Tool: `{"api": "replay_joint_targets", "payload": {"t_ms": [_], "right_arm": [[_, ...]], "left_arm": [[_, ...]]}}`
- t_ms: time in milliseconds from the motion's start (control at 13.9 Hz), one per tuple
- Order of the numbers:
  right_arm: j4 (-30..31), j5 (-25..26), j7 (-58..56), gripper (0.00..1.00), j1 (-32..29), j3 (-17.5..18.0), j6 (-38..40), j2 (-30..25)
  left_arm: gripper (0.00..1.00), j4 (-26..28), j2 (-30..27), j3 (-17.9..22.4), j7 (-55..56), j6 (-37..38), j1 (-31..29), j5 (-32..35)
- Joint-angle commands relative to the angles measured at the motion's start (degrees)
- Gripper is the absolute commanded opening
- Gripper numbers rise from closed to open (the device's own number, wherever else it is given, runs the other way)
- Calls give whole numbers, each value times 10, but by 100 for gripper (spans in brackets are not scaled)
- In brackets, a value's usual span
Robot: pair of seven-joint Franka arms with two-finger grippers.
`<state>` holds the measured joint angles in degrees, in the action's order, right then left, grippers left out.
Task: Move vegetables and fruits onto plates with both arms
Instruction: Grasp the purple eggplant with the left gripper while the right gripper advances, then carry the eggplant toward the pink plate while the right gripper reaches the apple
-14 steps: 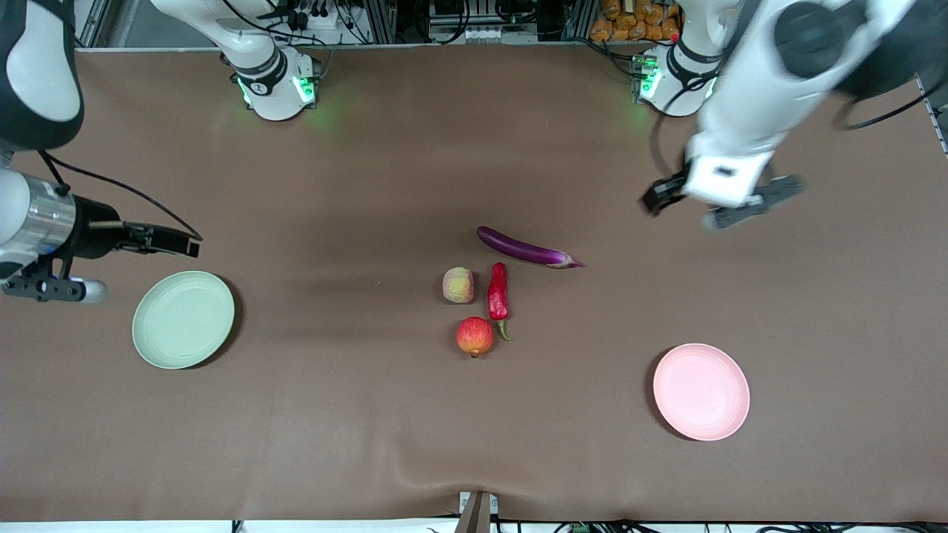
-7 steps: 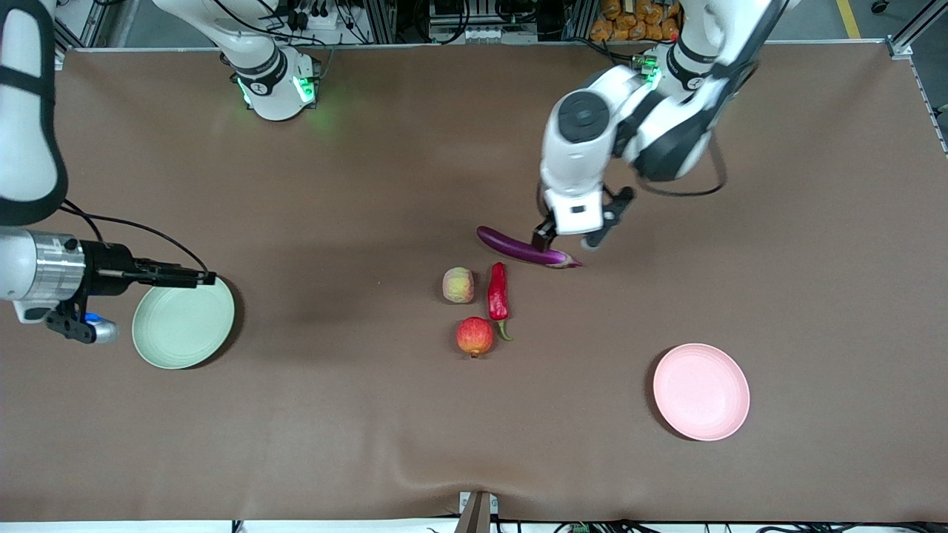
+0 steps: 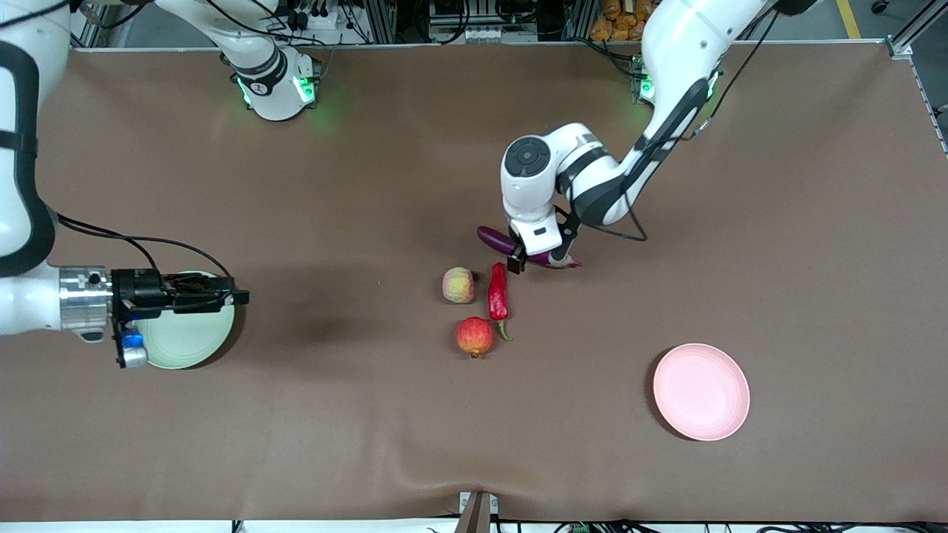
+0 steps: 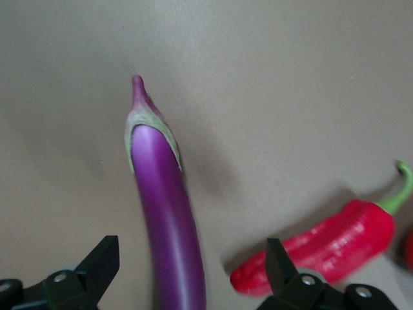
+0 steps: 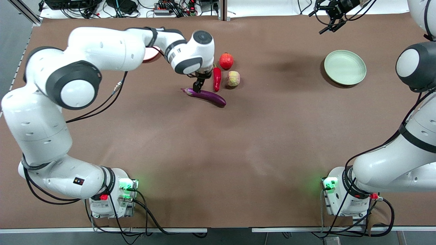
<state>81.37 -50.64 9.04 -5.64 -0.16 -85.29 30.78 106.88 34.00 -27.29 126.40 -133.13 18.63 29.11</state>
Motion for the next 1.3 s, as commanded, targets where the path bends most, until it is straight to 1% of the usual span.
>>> {"api": "replay_joint_targets", "payload": {"t_ms": [0,144,216,288,360,432,648,720,864,936,1080,1224], "right_arm": [[-17,-70,61,100,4,10,21,31],[-17,-100,108,100,34,10,14,38],[-17,-105,134,100,48,10,10,42],[-18,-111,179,100,56,10,-3,42],[-18,-122,232,100,65,10,-19,42],[-19,-133,280,100,76,10,-40,43],[-24,-137,422,100,130,10,-143,48],[-24,-136,468,100,149,10,-176,54],[-24,-137,538,100,178,10,-215,71],[-24,-137,549,100,191,10,-248,78],[-24,-137,550,100,220,10,-310,98],[-24,-137,544,100,247,10,-347,125]], "left_arm": [[100,-13,38,2,45,-19,3,49],[100,-14,49,2,46,-20,2,60],[89,-14,52,2,46,-20,2,60],[67,-14,52,2,46,-20,1,60],[26,-14,51,2,40,-20,-3,60],[0,-14,47,2,36,-20,-4,60],[0,-13,27,2,-7,-9,-10,60],[0,-13,6,2,-35,2,-16,60],[0,-15,-46,-7,-114,63,-43,48],[0,-15,-70,-14,-171,83,-65,25],[0,-16,-108,-20,-290,99,-113,-30],[0,-19,-122,-20,-397,115,-167,-51]]}}
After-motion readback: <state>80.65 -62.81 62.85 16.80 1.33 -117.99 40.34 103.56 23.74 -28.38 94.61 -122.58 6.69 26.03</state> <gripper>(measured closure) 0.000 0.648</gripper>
